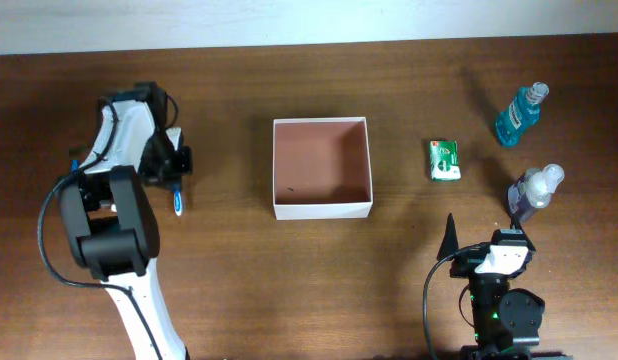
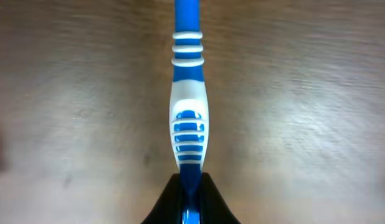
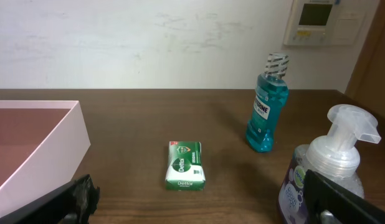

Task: Pack container
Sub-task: 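Lift the toothbrush and carry it right over the pink box, then lower the toothbrush into the box with the left gripper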

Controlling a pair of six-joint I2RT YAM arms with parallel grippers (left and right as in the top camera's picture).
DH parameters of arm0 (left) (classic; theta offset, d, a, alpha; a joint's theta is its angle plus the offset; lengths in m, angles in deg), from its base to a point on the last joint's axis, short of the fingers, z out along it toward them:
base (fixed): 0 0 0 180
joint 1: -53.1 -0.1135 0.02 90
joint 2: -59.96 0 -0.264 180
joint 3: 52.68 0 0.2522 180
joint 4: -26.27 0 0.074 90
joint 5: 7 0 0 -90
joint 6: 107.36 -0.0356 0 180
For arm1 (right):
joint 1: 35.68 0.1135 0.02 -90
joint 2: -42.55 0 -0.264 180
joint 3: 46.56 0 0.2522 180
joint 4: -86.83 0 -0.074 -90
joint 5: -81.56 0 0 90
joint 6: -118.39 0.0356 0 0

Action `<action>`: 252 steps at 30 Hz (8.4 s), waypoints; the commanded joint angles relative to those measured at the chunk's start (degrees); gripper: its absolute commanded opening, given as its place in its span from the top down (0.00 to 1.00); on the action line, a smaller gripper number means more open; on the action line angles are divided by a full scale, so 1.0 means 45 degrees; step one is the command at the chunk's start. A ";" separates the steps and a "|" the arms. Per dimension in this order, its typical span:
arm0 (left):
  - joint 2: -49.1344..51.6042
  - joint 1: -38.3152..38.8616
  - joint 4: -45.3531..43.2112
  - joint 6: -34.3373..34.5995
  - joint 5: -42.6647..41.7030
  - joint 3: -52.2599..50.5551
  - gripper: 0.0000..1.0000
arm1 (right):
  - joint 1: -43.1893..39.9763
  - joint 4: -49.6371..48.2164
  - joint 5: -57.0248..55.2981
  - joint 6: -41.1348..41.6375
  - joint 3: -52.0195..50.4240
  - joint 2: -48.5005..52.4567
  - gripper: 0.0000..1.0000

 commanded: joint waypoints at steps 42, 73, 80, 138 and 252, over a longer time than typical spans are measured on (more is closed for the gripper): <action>0.0005 0.6907 0.4886 0.4051 -0.0301 0.7004 0.99 | 0.0102 0.0097 -0.0019 0.0005 -0.0068 -0.0092 0.02; 0.1064 0.7805 0.4435 0.3342 0.0369 0.6960 0.99 | 0.0102 0.0097 -0.0019 0.0005 -0.0068 -0.0092 0.01; 0.1064 0.7883 0.4658 0.3274 0.0369 0.6960 0.99 | 0.0102 0.0097 -0.0019 0.0010 -0.0068 -0.0092 0.02; 0.1069 0.7902 0.3944 0.1103 -0.0355 0.5634 0.99 | 0.0102 0.0097 -0.0019 0.0005 -0.0068 -0.0092 0.02; 0.1069 0.7893 0.3031 0.1870 0.0039 0.5634 0.99 | 0.0102 0.0097 -0.0019 0.0005 -0.0068 -0.0092 0.02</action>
